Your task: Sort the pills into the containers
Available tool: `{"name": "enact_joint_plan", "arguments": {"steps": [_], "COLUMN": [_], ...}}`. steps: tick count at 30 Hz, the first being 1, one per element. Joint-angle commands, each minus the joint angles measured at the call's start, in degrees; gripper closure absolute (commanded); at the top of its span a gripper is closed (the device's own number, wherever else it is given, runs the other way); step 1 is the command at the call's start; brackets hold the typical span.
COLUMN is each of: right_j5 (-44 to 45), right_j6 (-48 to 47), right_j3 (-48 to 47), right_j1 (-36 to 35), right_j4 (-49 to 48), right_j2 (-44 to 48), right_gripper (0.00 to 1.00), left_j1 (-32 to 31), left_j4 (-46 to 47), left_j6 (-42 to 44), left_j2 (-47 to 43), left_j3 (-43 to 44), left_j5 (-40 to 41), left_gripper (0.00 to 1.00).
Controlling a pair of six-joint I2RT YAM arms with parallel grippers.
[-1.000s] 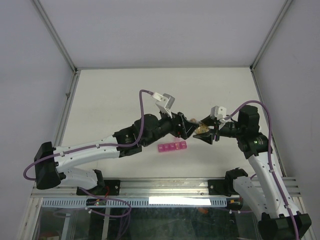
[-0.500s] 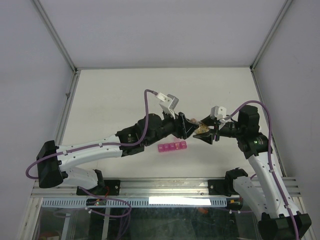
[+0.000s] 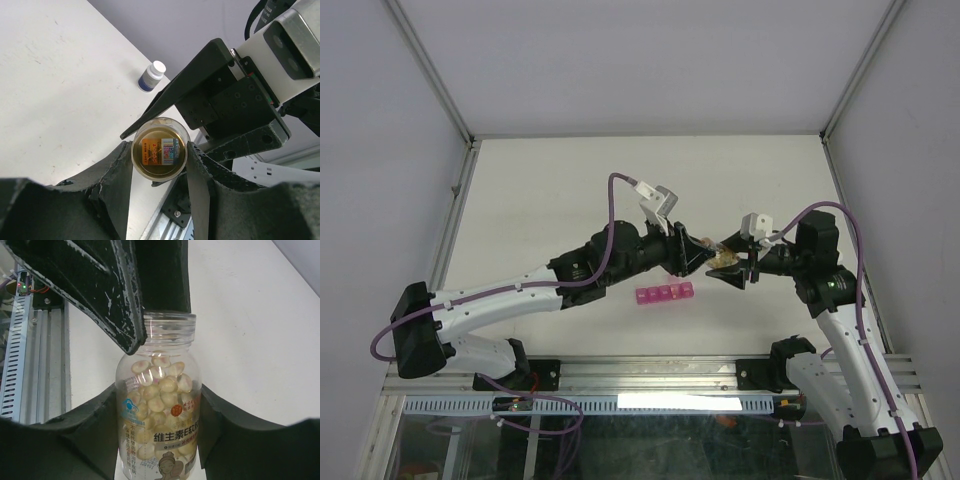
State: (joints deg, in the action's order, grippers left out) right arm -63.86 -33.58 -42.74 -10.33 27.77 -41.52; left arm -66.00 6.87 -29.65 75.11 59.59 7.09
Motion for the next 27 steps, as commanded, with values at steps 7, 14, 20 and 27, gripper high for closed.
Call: {"name": "enact_joint_plan", "arguments": {"steps": [7, 14, 20, 27], "right_j5": [-2.3, -2.1, -2.0, -3.4], "right_j6": [-1.2, -1.5, -1.7, -1.6], "right_j3": [-2.2, -2.2, -2.5, -2.7], "right_j1": [0.0, -0.1, -0.1, -0.1], "right_j4": [-1.1, -0.9, -0.5, -0.1], "right_j2": [1.1, 1.0, 0.8, 1.1], "right_gripper": [1.00, 1.00, 1.00, 1.00], "left_j1": [2.3, 2.8, 2.9, 6.8], "left_j4": [3.3, -1.1, -4.6, -5.0], "left_j6": [1.0, 3.4, 9.2, 23.8], "left_j2": [-0.6, 3.9, 7.2, 9.1], "left_j3": [2.0, 5.9, 8.7, 7.0], "left_j5": [-11.5, -13.4, -17.7, -39.4], "left_gripper": [0.73, 0.73, 0.73, 0.74]}}
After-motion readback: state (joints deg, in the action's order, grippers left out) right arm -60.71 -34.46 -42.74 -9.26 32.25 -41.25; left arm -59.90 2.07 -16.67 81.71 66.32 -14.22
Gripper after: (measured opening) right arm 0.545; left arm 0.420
